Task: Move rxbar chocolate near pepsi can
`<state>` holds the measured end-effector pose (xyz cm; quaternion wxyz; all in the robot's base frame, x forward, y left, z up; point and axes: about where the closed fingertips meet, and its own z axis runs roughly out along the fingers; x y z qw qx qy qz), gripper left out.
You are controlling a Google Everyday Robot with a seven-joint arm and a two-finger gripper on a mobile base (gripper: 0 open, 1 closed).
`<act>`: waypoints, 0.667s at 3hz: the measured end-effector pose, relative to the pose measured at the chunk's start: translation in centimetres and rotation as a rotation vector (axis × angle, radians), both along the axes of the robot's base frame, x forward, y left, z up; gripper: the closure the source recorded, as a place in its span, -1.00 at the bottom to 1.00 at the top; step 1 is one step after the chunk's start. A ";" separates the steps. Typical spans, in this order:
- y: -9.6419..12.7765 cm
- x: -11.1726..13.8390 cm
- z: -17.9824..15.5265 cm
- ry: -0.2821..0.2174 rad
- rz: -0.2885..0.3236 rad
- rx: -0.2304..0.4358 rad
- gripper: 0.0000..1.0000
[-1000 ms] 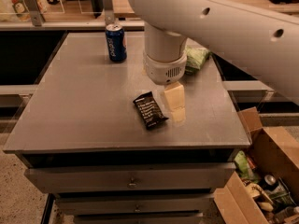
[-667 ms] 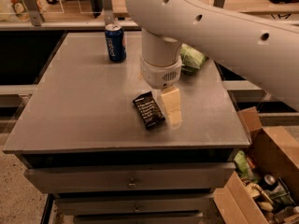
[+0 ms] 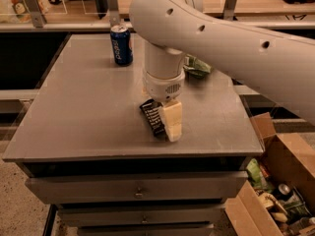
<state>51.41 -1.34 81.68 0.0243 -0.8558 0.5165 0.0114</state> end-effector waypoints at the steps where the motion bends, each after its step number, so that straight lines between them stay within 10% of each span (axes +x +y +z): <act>1: 0.4 -0.4 -0.6 0.020 0.011 0.005 -0.20; 2: 0.4 -0.5 -0.1 0.022 0.012 0.006 0.26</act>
Offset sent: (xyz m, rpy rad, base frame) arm -0.0142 0.0074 -0.0130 0.0114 0.0651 0.0302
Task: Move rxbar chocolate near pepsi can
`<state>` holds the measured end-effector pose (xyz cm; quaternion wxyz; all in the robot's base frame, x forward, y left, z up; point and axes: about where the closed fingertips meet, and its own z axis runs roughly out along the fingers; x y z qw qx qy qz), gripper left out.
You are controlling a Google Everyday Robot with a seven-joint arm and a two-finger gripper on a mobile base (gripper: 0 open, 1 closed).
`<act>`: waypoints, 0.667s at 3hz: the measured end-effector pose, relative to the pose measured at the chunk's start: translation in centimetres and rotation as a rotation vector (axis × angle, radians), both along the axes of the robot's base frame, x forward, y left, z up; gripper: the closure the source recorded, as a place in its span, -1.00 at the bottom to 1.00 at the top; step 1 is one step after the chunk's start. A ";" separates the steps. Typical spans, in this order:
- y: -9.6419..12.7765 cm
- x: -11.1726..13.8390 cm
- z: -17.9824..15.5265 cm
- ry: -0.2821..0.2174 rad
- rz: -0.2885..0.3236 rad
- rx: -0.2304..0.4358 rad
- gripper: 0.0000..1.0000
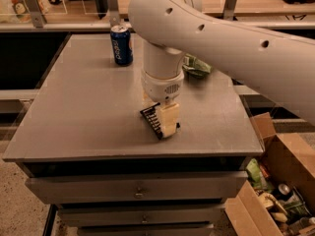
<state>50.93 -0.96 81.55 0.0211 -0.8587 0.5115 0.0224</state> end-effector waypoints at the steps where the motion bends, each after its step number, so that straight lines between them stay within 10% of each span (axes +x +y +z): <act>1: 0.0 0.0 0.5 0.000 0.000 0.000 0.72; 2: 0.0 0.0 0.5 0.000 0.000 0.000 1.00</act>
Offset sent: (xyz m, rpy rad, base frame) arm -0.0031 -0.0047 0.0084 0.0498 0.0410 -0.0291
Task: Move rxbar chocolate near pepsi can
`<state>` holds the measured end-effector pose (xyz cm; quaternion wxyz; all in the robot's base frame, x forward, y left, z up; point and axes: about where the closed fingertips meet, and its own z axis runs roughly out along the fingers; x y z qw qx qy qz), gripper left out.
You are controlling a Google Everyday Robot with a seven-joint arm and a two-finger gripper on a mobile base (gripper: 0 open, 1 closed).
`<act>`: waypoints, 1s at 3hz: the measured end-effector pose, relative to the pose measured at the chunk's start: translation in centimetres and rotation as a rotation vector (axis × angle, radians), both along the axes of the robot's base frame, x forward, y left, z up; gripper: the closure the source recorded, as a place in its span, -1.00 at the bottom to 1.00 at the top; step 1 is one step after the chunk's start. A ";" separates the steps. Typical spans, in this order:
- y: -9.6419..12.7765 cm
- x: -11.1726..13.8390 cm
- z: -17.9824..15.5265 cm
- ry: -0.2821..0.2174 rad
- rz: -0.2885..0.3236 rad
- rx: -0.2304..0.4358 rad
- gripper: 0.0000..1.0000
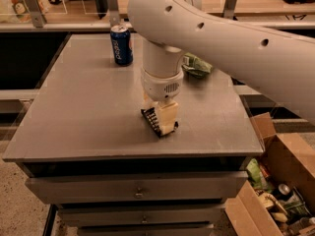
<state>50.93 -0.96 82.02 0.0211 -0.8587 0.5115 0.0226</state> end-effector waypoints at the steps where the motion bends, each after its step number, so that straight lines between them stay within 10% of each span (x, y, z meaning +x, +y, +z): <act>1: 0.0 0.8 0.8 0.003 -0.021 0.038 1.00; 3: 1.6 5.0 4.7 -0.049 -0.124 0.101 1.00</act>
Offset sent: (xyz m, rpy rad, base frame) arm 0.0420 0.0096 0.0487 0.1001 -0.0049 -0.0907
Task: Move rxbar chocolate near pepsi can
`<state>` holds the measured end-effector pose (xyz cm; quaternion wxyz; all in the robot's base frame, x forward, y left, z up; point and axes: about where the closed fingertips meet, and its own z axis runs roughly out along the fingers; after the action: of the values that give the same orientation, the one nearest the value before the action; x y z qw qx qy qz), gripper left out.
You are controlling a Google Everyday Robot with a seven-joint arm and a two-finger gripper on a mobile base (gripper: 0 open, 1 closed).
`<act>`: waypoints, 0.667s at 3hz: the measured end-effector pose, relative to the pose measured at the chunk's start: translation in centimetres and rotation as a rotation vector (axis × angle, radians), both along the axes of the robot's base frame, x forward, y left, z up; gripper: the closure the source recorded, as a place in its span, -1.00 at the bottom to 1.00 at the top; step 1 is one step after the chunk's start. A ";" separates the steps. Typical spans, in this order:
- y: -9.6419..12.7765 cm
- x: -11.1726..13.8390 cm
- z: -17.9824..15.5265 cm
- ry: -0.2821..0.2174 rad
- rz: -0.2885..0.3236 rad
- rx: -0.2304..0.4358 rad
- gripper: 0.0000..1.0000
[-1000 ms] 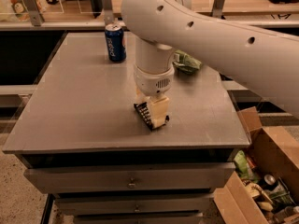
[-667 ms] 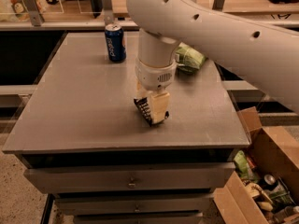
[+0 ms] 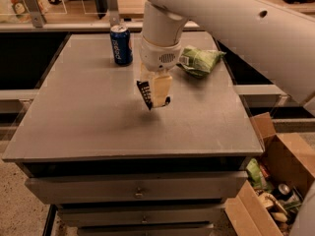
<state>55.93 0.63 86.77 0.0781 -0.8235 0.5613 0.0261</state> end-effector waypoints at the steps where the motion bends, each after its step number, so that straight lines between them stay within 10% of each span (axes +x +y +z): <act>1: 0.0 0.0 0.0 -0.001 0.000 0.000 1.00; 2: 0.8 1.5 -0.7 -0.033 -0.047 -0.015 1.00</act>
Offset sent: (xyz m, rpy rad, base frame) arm 0.0370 0.0175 -0.0168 -0.0525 -0.0755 -0.1291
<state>57.43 1.46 86.10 0.0817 -0.8110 0.5793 0.0064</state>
